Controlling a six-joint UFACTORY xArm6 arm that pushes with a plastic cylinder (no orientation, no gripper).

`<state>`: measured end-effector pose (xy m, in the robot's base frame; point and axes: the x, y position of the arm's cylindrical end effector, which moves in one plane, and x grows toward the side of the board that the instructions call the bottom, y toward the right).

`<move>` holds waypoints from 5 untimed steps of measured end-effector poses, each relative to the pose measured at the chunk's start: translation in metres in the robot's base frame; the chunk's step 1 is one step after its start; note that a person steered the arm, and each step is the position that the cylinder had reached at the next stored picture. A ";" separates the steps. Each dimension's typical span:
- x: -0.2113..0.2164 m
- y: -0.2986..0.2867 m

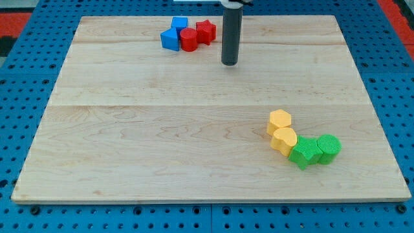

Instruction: Move the arm to the right of the red star

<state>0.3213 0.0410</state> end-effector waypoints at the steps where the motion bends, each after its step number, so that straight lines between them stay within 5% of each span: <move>1: -0.009 0.002; 5: -0.024 -0.054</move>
<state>0.2970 -0.0131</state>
